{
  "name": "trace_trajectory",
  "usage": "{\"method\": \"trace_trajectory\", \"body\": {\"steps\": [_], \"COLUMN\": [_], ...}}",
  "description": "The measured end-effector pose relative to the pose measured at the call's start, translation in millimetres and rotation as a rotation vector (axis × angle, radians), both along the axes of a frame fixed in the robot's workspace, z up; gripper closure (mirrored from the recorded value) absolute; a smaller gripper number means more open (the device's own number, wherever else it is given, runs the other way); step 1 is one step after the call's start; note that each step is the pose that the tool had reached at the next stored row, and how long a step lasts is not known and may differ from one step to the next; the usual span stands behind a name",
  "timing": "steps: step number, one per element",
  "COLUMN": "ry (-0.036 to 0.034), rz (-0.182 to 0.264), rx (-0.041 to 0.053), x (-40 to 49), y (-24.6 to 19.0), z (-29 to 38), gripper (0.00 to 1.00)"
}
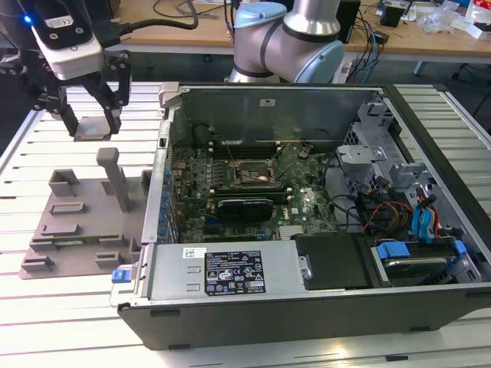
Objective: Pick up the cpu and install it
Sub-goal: 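Pick up the cpu and move it towards the insertion slot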
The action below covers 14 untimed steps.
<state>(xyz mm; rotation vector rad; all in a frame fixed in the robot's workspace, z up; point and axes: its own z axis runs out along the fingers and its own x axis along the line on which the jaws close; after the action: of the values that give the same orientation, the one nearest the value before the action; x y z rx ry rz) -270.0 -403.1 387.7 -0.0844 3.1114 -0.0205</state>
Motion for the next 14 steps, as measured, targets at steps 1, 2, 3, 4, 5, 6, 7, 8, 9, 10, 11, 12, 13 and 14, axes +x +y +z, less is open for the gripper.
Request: {"method": "trace_trajectory", "body": {"steps": [1, 2, 3, 4, 5, 6, 7, 8, 9, 10, 11, 12, 13, 14], "ry": [0.0, 0.0, 0.0, 0.0001, 0.0, 0.0001, 0.0, 0.0001, 0.0002, 0.0002, 0.0002, 0.0002, 0.0003, 0.0003], "rz": [0.0, 0.0, 0.0, 0.0, 0.0, 0.0, 0.0, 0.0, 0.0, 0.0, 0.0, 0.0, 0.0, 0.0], "rx": [-0.0001, -0.0002, -0.0004, -0.0004, -0.0004, -0.0005, -0.0004, -0.0004, -0.0005, -0.0004, -0.0005, -0.0005, -0.0006, -0.0007], "x": [3.2, 7.4, 12.0, 13.9, 15.5, 17.6, 18.9, 21.6, 24.5, 28.0, 31.8, 35.3, 38.3, 41.5], "y": [0.0, 0.0, 0.0, 0.0, 0.0, 0.0, 0.0, 0.0, 0.0, 0.0, 0.0, 0.1, 0.1, 0.2], "z": [0.0, 0.0, 0.0, 0.0, -0.1, -0.1, -0.1, 0.0, 0.0, 0.0, 0.0, -0.1, -0.1, -0.2], "gripper": [0.45, 0.45, 0.45, 0.45, 0.45, 0.45, 0.45, 0.45, 0.45, 0.45, 0.45, 0.45, 0.45, 0.45]}}
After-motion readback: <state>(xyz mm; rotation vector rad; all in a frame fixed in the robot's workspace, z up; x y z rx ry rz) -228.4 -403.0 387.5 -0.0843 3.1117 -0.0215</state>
